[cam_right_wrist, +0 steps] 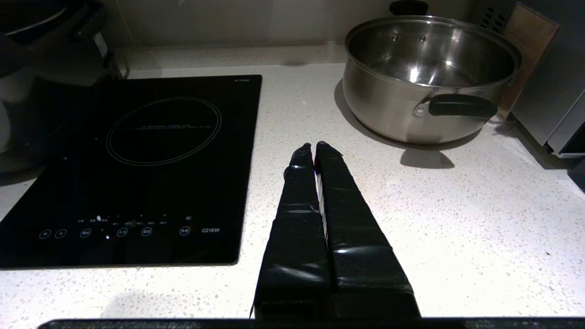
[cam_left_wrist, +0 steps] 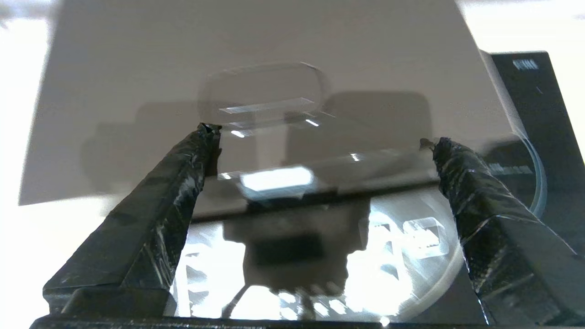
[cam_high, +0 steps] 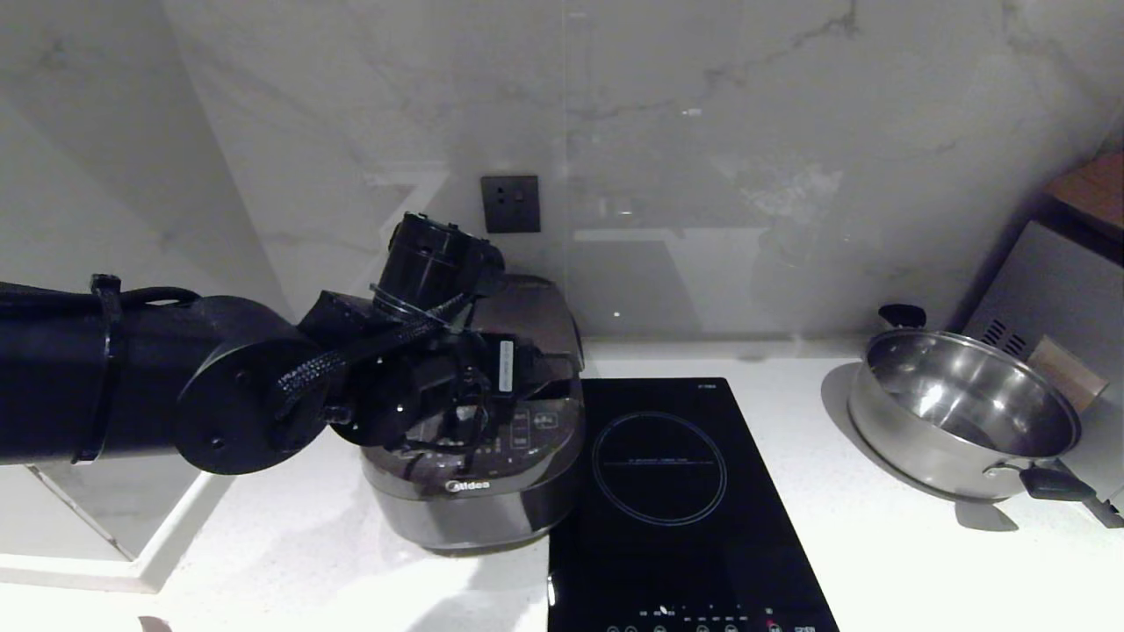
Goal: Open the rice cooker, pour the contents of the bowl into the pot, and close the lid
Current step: Close the rice cooker
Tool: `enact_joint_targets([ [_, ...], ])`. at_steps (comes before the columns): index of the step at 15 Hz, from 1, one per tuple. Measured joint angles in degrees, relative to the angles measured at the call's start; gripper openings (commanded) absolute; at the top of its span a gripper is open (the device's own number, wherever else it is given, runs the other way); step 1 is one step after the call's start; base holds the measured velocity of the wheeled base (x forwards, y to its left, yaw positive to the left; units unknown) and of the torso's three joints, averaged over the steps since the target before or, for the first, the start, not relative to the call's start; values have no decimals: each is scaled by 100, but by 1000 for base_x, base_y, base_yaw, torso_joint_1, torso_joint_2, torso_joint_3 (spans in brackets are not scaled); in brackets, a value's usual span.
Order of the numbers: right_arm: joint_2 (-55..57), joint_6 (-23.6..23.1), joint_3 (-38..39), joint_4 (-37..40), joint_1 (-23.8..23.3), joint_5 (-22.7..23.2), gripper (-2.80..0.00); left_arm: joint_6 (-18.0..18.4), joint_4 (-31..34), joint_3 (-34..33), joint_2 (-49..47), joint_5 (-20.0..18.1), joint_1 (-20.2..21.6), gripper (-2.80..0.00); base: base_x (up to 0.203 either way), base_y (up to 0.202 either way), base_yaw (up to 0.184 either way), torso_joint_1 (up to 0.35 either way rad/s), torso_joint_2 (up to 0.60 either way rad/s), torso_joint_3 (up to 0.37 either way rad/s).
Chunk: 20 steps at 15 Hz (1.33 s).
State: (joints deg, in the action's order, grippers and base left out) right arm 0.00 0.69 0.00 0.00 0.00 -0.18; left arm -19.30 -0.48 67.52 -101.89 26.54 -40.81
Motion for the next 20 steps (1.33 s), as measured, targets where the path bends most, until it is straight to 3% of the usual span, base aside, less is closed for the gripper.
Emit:
enact_joint_targets([
  [10, 0, 2, 0, 2, 0, 0, -280, 6, 23, -38, -482, 99, 503, 0, 0, 0, 0, 0, 0, 0],
  [20, 0, -3, 0, 0, 0, 2, -280, 32, 24, -335, -701, 62, 430, 0, 0, 0, 0, 0, 0, 0],
])
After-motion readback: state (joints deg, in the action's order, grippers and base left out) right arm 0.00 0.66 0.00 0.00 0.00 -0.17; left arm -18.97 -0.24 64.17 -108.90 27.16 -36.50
